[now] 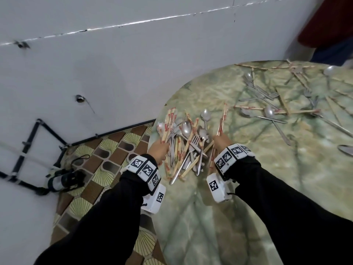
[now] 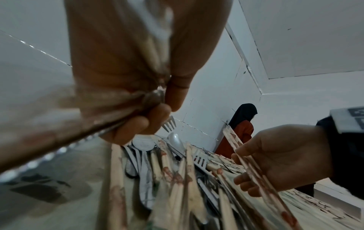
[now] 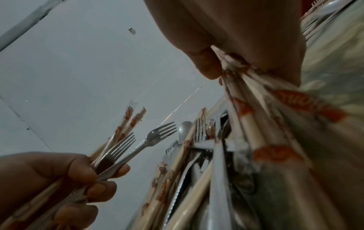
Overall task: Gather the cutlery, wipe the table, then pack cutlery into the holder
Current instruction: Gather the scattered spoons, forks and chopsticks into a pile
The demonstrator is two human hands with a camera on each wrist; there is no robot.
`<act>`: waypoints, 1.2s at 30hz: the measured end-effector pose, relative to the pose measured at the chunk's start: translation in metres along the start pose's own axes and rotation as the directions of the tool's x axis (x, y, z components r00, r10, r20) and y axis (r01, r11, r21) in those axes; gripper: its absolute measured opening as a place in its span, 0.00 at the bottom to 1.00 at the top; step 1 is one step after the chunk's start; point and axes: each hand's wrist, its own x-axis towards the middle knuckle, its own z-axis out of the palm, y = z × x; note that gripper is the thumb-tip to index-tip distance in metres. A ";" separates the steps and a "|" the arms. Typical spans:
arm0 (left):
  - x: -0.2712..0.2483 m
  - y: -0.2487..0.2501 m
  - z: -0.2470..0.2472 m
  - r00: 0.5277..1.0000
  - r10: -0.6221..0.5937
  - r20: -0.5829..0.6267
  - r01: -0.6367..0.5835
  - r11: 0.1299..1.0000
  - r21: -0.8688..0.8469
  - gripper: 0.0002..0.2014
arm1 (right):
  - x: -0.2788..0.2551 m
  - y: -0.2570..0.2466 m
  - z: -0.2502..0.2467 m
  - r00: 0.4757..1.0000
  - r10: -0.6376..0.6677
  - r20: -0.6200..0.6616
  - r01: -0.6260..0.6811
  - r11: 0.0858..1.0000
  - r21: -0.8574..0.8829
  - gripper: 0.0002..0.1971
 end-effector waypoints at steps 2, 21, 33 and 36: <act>0.003 0.001 0.001 1.000 0.010 0.005 -0.010 1.000 -0.002 0.09 | 0.003 0.001 -0.003 1.000 -0.006 -0.006 0.006 1.000 0.024 0.21; -0.015 0.020 0.042 0.963 0.221 0.153 -0.224 0.975 0.000 0.11 | -0.044 0.007 0.008 0.902 -0.341 0.264 0.317 0.940 0.129 0.35; -0.014 0.035 0.083 0.938 0.161 0.308 -0.226 0.956 0.188 0.49 | -0.020 -0.012 0.003 0.973 -0.210 0.093 0.203 0.976 0.079 0.16; -0.012 0.039 0.076 0.955 0.165 0.246 -0.232 0.933 0.274 0.47 | -0.017 -0.022 0.001 0.974 -0.199 0.113 0.196 0.980 0.031 0.16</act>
